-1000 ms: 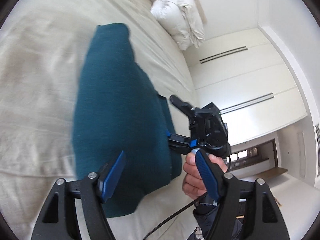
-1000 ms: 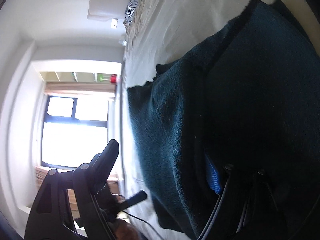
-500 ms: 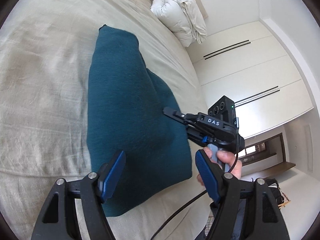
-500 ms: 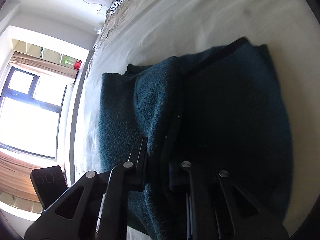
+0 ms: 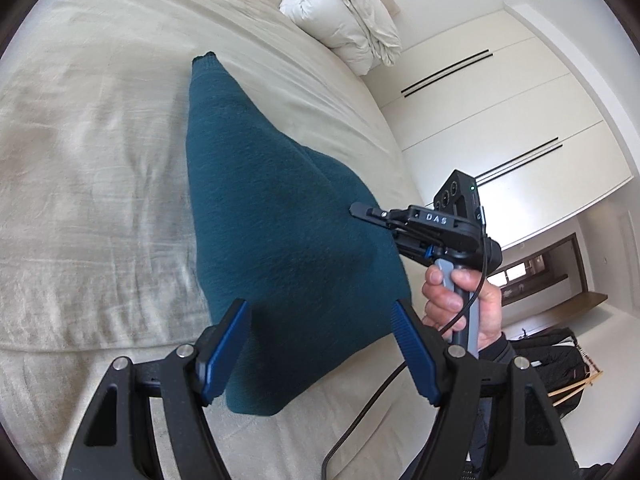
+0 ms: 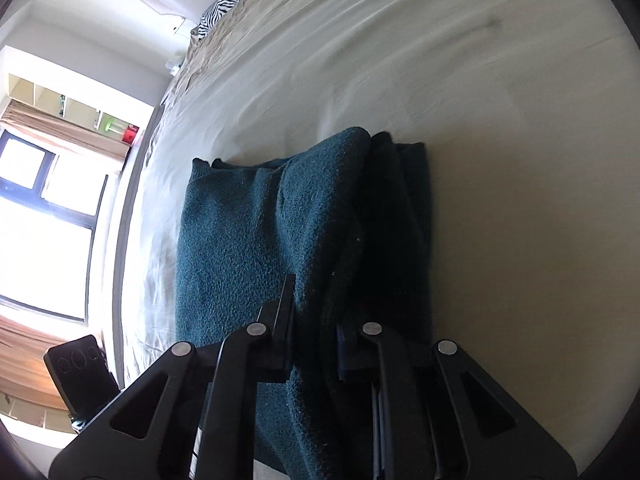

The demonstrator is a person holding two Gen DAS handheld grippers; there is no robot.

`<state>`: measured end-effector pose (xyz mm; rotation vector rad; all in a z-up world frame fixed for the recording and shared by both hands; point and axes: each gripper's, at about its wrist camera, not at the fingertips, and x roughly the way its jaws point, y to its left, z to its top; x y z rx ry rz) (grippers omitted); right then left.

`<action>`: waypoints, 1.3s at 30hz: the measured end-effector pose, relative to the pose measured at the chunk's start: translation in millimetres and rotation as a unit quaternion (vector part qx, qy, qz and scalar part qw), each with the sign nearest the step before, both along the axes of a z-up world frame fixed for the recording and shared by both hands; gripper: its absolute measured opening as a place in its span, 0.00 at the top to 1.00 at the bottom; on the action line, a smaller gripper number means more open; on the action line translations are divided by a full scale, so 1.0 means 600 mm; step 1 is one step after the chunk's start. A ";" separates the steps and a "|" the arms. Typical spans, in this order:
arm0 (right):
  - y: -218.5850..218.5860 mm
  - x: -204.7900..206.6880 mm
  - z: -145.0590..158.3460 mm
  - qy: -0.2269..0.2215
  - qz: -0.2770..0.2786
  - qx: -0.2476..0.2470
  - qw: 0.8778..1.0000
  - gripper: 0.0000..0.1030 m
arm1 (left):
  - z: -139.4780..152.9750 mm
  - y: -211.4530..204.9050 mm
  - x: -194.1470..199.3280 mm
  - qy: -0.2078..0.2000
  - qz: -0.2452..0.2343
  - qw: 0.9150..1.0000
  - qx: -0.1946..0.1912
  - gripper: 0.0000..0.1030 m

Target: Fold small clothes

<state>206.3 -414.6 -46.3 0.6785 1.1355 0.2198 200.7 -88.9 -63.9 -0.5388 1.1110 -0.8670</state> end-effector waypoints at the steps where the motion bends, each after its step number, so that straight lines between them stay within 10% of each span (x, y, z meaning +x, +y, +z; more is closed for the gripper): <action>1: -0.008 -0.003 -0.002 -0.001 -0.003 0.000 1.000 0.87 | 0.001 0.000 0.000 -0.001 -0.002 1.000 0.001 0.28; 23: -0.103 -0.030 -0.119 -0.017 -0.041 0.087 0.995 0.84 | 0.050 -0.042 0.048 -0.050 0.005 0.998 0.040 0.28; 27: -0.120 -0.047 -0.092 -0.022 -0.067 0.062 0.996 0.77 | 0.065 -0.066 0.097 -0.070 0.010 0.997 0.042 0.28; 29: -0.135 -0.053 -0.068 -0.018 -0.094 0.035 0.995 0.56 | 0.069 -0.085 0.125 -0.077 0.009 0.996 0.049 0.28; 39: -0.079 0.011 0.012 -0.074 -0.026 0.097 0.992 0.55 | 0.005 -0.165 0.223 -0.056 0.006 0.988 0.141 0.45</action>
